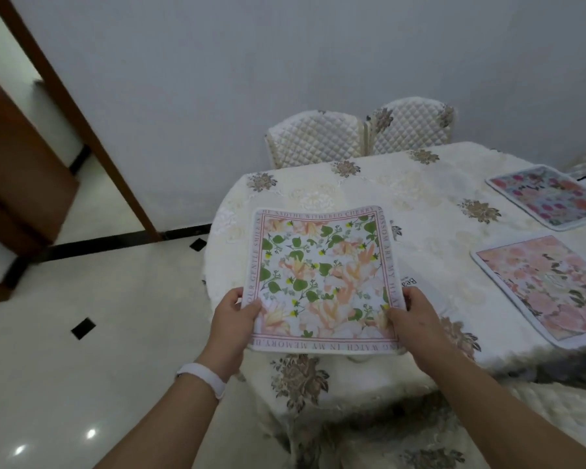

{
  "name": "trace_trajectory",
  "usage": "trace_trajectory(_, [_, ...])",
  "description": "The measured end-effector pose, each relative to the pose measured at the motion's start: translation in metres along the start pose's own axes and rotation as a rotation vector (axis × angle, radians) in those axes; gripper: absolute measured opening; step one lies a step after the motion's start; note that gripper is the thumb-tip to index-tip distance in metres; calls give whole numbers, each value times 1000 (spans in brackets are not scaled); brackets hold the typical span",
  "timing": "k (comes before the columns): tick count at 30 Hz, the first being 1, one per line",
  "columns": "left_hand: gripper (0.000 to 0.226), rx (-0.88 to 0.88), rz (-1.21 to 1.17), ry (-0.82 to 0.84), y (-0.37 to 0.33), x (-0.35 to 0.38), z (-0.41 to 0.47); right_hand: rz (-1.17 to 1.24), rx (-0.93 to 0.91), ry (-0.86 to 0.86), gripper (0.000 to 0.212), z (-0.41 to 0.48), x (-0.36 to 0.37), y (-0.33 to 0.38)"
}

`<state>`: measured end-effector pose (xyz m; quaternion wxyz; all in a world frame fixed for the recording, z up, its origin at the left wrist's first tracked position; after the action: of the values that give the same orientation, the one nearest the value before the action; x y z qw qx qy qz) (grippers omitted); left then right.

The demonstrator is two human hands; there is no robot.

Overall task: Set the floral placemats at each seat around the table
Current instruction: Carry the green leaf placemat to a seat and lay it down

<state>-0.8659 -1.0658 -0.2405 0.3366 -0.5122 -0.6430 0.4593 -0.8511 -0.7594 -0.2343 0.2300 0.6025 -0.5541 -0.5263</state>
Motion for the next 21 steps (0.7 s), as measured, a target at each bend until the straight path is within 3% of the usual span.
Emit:
trace_trajectory(11, [10, 35, -125, -288, -1, -96, -47, -9, -202, 203, 13, -29, 75, 51])
trace_trajectory(21, [9, 46, -220, -366, 0, -211, -17, -74, -230, 291, 20, -42, 190, 105])
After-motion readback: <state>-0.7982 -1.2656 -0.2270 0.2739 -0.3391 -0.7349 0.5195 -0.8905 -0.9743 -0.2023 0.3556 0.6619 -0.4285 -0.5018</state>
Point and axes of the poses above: each hand's wrist, its own z-axis towards the middle knuckle, its own x-axis out of the palm, y = z × x, the point moved 4 cm from there along z, towards the middle knuckle, and after that the axes turned 1 degree about y, right-handed, at the moved point
